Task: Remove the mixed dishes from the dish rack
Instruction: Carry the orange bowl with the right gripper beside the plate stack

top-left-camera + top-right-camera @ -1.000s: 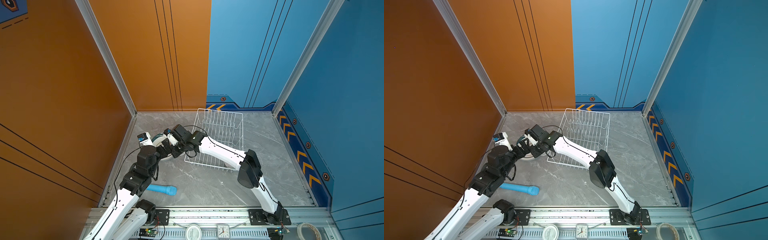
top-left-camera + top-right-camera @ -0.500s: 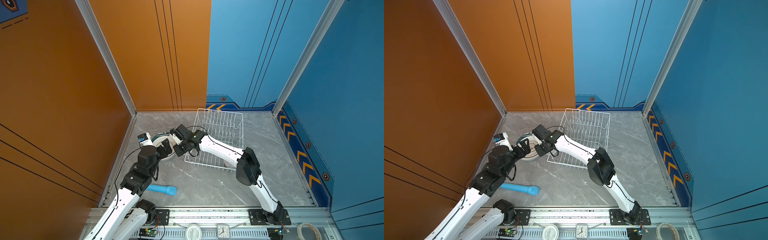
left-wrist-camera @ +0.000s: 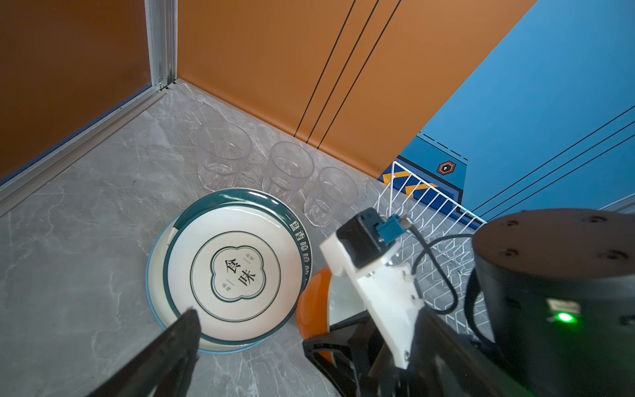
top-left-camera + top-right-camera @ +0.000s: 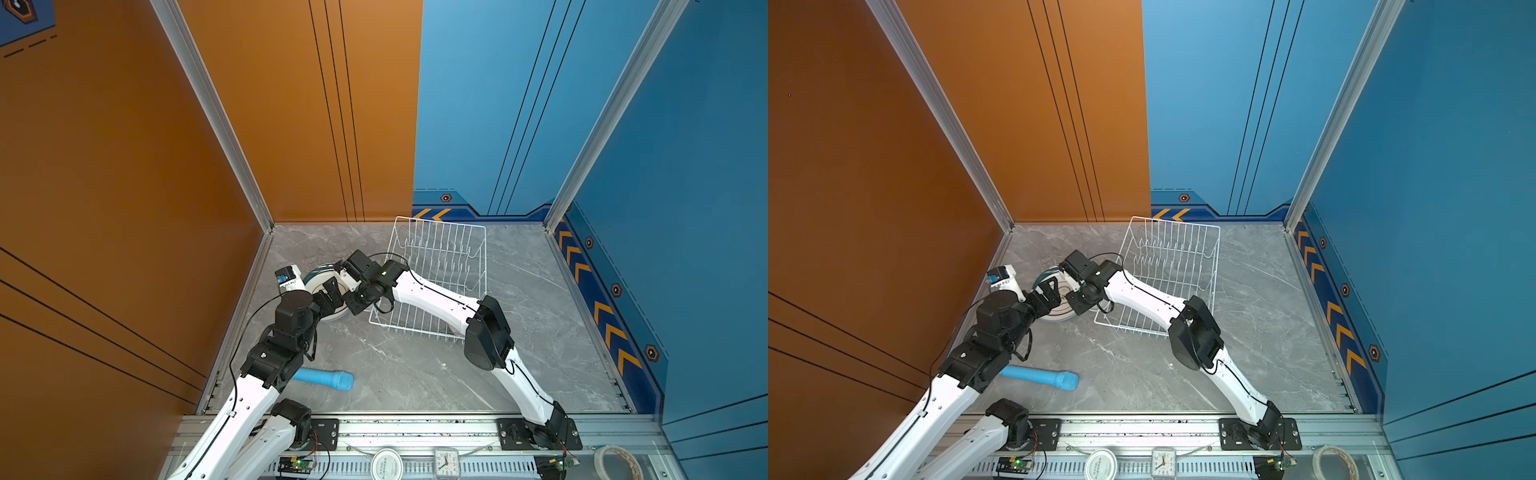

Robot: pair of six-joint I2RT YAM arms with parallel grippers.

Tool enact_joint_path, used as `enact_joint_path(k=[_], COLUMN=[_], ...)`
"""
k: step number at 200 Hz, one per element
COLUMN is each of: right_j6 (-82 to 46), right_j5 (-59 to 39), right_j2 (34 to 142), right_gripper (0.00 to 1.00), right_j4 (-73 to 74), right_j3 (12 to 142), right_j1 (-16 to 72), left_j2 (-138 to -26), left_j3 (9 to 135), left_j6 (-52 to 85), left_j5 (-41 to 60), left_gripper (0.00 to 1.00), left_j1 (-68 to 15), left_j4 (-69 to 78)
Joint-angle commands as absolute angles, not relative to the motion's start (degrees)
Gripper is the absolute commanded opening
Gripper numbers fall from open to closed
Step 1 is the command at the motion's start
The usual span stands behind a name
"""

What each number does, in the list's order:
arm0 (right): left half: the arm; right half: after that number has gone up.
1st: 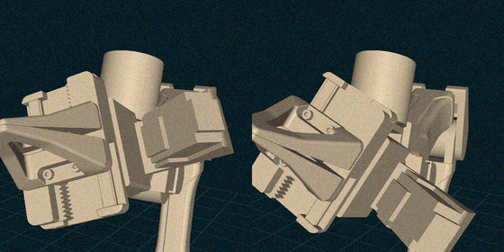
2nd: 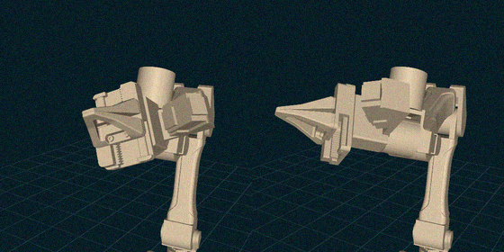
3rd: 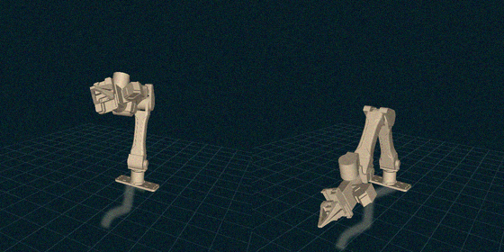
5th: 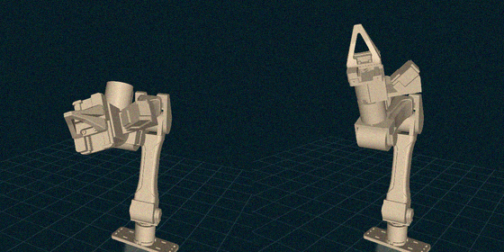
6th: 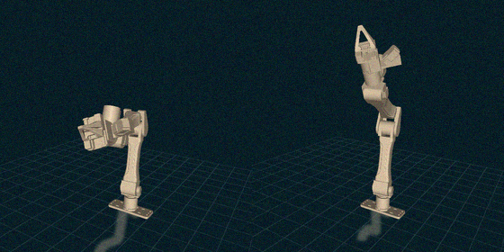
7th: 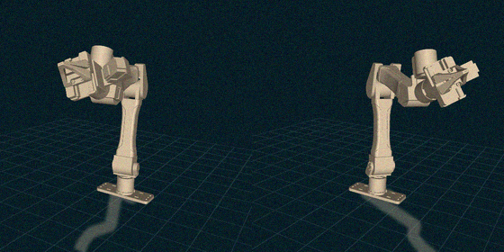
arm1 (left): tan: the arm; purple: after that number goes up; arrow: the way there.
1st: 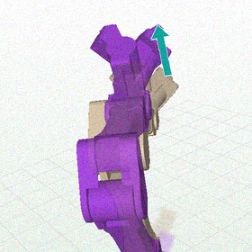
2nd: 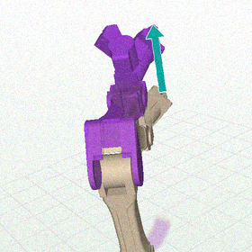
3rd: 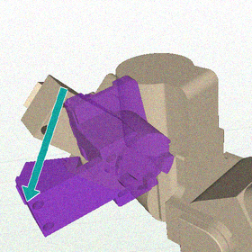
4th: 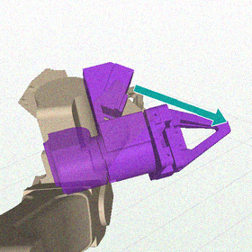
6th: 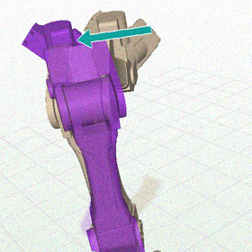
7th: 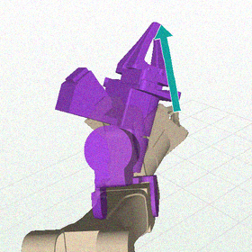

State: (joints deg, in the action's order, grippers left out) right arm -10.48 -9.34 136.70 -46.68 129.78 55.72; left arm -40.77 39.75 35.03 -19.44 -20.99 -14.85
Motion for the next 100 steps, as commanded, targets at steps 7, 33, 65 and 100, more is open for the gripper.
enact_joint_path(k=[7,33,65,100], right_j6=[-8.4,-9.5,-9.9,-10.9], right_j5=[-9.0,-8.2,-7.9,-4.7], right_j2=[139.2,139.3,139.4,139.4], right_gripper=[0.00,0.00,0.00,0.00], right_j4=[-55.0,-55.0,-55.2,-56.7], right_j3=[130.9,130.7,130.4,130.3], right_j1=[57.2,56.3,55.9,55.7], left_j2=[-41.0,-40.9,-40.9,-41.3], left_j3=[38.8,38.8,38.9,38.9], left_j6=[35.3,35.4,35.4,35.4], left_j5=[-18.4,-18.2,-18.2,-17.7], left_gripper=[0.98,0.98,0.98,0.98], left_j1=[-20.5,-20.5,-20.4,-20.3], left_j4=[-14.0,-14.0,-14.0,-13.7])
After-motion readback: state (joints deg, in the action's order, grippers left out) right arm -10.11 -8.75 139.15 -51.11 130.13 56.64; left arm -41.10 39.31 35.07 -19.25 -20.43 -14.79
